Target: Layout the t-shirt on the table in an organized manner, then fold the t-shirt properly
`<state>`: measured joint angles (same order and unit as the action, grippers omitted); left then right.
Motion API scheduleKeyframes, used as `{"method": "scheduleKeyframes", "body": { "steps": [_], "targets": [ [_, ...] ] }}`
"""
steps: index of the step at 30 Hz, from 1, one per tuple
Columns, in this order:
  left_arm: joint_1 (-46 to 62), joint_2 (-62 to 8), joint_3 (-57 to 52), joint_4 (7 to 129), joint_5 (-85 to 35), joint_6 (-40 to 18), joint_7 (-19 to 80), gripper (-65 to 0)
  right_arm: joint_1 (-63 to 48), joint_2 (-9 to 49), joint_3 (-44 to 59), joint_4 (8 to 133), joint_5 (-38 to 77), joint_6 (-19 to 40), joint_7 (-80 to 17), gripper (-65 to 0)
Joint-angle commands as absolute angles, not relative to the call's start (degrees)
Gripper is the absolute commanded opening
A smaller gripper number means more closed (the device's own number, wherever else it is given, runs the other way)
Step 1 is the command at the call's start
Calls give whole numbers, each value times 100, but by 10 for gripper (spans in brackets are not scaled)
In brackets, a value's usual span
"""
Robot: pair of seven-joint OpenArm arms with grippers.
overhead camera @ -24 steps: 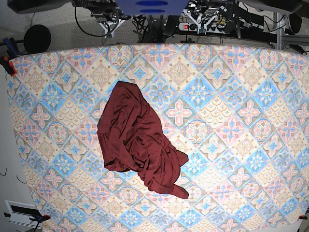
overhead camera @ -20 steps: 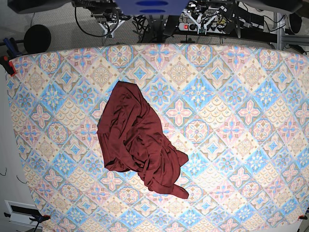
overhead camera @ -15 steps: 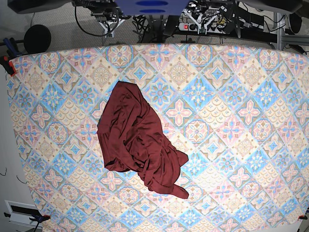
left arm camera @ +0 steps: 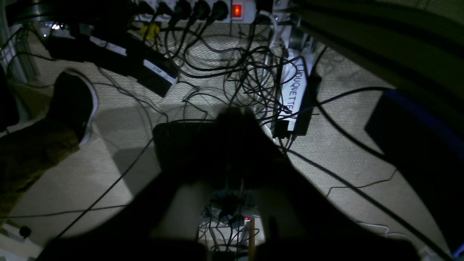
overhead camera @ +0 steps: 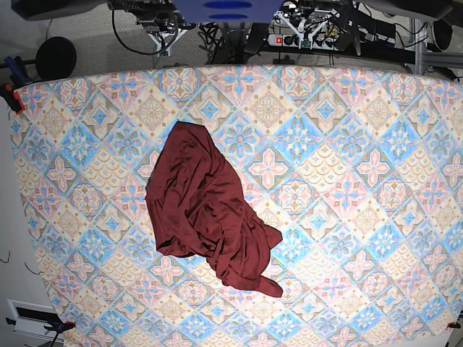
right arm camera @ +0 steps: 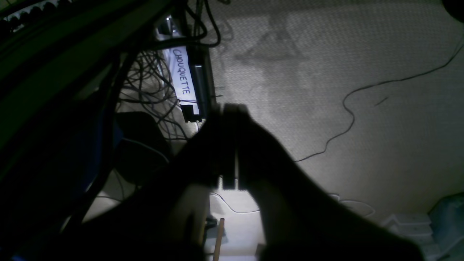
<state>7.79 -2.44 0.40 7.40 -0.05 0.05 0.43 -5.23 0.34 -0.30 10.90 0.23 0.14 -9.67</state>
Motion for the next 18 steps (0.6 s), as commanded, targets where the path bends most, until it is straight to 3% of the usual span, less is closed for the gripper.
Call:
{"method": "scheduleKeyframes", "body": {
  "steps": [1,18],
  "targets": [
    [804,-251,31,752,22,22,22,-650,-532,57,-40,1095,4,13,-963,-650],
    [840,-251,31,752,22,22,13,-650,-549,57,-40,1095,4,13,-963,-650]
  ]
}}
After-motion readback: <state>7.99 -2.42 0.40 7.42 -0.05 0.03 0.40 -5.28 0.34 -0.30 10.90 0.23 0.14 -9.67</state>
